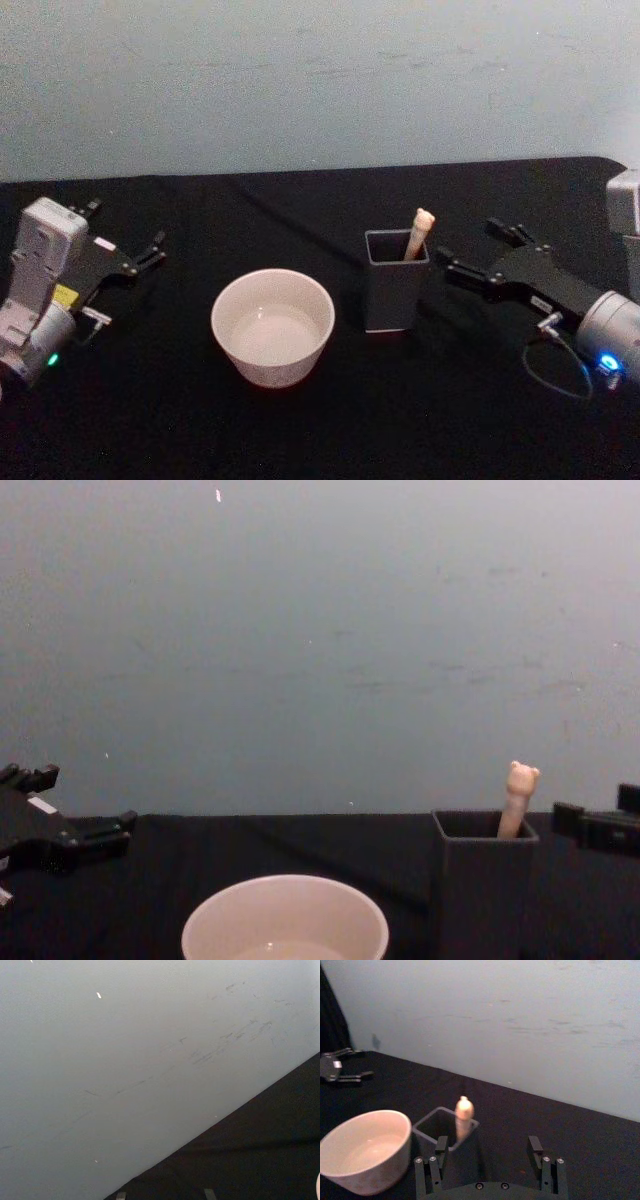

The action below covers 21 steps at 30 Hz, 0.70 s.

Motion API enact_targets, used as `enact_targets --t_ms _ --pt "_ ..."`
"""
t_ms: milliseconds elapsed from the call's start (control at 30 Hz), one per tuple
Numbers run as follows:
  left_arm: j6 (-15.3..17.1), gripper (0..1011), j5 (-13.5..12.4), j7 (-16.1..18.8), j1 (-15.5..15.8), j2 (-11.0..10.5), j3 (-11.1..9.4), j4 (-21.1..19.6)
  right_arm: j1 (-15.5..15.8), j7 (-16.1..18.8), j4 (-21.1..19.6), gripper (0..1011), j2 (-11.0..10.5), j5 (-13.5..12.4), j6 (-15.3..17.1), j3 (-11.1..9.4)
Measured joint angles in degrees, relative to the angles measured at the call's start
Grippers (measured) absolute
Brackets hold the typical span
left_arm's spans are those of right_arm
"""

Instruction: Pick up the stirring spoon with one hand, stir inside the cup, then place it back in its original position.

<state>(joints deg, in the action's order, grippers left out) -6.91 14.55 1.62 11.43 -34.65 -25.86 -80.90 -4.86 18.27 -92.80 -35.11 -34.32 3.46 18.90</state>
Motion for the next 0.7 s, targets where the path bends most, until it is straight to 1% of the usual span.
enact_targets --t_ms 200,267,367,400,500,600,633,700 --pt "0.0 1001 0.0 0.0 0.0 0.0 0.0 0.0 -1.3 2.0 0.8 1002 1.5 0.7 0.2 0.9" --pt "0.0 1001 0.0 0.0 0.0 0.0 0.0 0.0 -2.5 2.5 2.0 1002 2.7 1.7 0.0 1.4" --pt "0.0 1001 0.0 0.0 0.0 0.0 0.0 0.0 -3.4 2.7 2.9 1002 3.7 2.5 -0.4 1.8" --pt "0.0 1001 0.0 0.0 0.0 0.0 0.0 0.0 -4.1 2.9 3.7 1002 4.3 3.1 -0.7 2.0" --pt "0.0 1001 0.0 0.0 0.0 0.0 0.0 0.0 -5.1 3.0 4.7 1002 5.3 3.9 -1.1 2.3" --pt "0.0 1001 0.0 0.0 0.0 0.0 0.0 0.0 -6.5 3.5 6.5 1002 6.7 5.0 -1.6 2.7" --pt "0.0 1001 0.0 0.0 0.0 0.0 0.0 0.0 -6.5 3.5 6.5 1002 6.7 5.0 -1.6 2.7" --pt "0.0 1001 0.0 0.0 0.0 0.0 0.0 0.0 -7.1 3.8 7.3 1002 7.4 5.7 -1.8 2.9"
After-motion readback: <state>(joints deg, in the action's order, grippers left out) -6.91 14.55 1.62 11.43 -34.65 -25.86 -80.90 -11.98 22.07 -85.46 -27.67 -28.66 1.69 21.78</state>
